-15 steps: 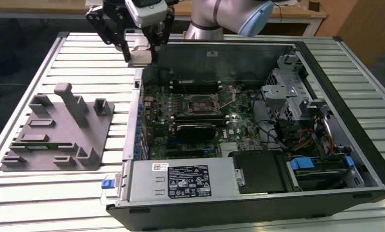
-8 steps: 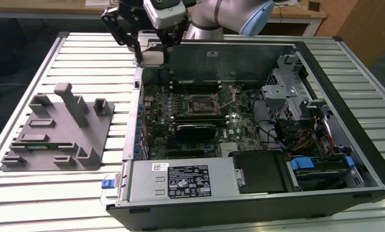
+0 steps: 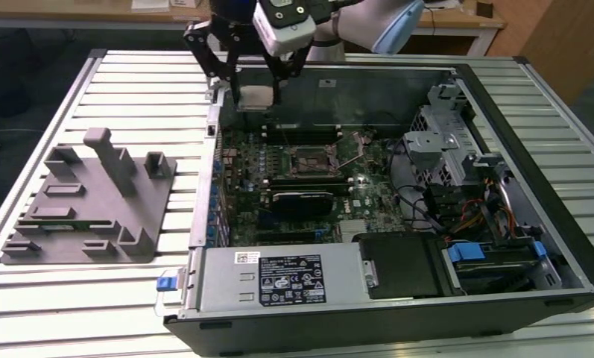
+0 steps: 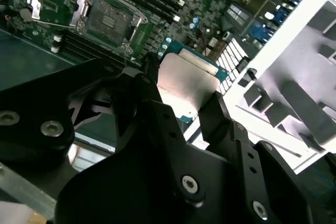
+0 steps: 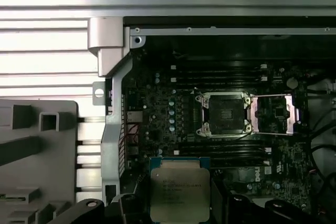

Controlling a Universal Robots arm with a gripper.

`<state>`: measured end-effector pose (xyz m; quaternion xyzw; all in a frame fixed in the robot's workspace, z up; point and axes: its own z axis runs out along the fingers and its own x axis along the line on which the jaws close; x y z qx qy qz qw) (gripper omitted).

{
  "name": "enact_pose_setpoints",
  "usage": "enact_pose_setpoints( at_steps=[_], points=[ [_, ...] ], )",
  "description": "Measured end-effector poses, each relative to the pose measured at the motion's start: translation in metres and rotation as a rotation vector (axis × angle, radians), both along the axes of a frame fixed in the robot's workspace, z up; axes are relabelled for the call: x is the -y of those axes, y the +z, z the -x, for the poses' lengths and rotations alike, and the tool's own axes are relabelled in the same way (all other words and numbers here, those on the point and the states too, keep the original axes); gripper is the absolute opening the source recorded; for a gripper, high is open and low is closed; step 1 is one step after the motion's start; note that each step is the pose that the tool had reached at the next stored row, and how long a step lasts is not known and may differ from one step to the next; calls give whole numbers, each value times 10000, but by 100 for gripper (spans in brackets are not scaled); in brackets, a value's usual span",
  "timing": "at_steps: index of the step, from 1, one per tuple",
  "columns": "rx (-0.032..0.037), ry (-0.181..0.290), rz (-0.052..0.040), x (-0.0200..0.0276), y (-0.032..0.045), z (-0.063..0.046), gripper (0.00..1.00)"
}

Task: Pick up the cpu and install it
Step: 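Pick up the cpu and move it towards the insertion slot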

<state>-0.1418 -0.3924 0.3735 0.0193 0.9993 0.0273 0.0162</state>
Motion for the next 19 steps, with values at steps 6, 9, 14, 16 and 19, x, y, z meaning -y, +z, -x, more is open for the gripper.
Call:
enact_pose_setpoints(
  at_steps=[6,9,14,16,19],
  points=[
    [-23,0,0,0,-94,-174,55],
    [-27,0,-2,0,-151,-238,55],
    [-31,0,1,-2,-240,-311,55],
    [-31,-1,1,-3,-277,-335,55],
    [-32,2,0,-12,-316,-395,55]
  ],
)
